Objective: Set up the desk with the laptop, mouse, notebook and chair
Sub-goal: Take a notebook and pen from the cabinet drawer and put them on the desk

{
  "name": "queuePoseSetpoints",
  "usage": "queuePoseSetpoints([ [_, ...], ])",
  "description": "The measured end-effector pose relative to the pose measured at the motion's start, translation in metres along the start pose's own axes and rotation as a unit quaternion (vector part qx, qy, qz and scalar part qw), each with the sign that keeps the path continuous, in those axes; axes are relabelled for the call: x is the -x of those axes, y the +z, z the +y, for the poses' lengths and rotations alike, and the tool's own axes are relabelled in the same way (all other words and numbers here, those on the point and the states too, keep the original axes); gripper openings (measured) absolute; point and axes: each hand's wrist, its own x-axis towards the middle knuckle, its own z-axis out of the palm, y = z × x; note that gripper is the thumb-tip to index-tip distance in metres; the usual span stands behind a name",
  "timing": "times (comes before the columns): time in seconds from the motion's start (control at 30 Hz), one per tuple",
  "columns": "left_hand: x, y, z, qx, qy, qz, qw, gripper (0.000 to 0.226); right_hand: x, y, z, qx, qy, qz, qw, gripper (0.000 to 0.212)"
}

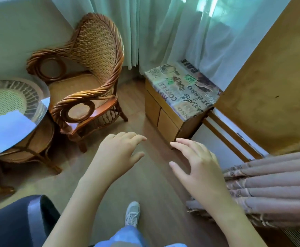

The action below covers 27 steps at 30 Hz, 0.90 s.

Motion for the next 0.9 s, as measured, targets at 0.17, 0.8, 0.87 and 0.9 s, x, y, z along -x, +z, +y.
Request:
queuePoseSetpoints([
  [0.17,-0.069,-0.014,-0.04,0.008,0.033,0.001,0.999,0.044,-0.062,0.015,-0.007,-0.003,0.037,0.02,0.999,0.043],
  [0.8,-0.31,0.017,-0.078,0.003,0.075,0.047,0.996,0.039,-0.281,0.031,0.094,0.004,0.08,0.013,0.997,0.045],
  [0.87,-0.331,0.024,-0.081,0.007,0.082,0.044,0.996,0.041,-0.301,0.035,0.103,0.005,0.08,0.009,0.997,0.045],
  [0.9,-0.341,0.028,-0.084,0.01,0.085,0.044,0.995,0.04,-0.31,0.038,0.106,0.005,0.082,0.006,0.997,0.045],
])
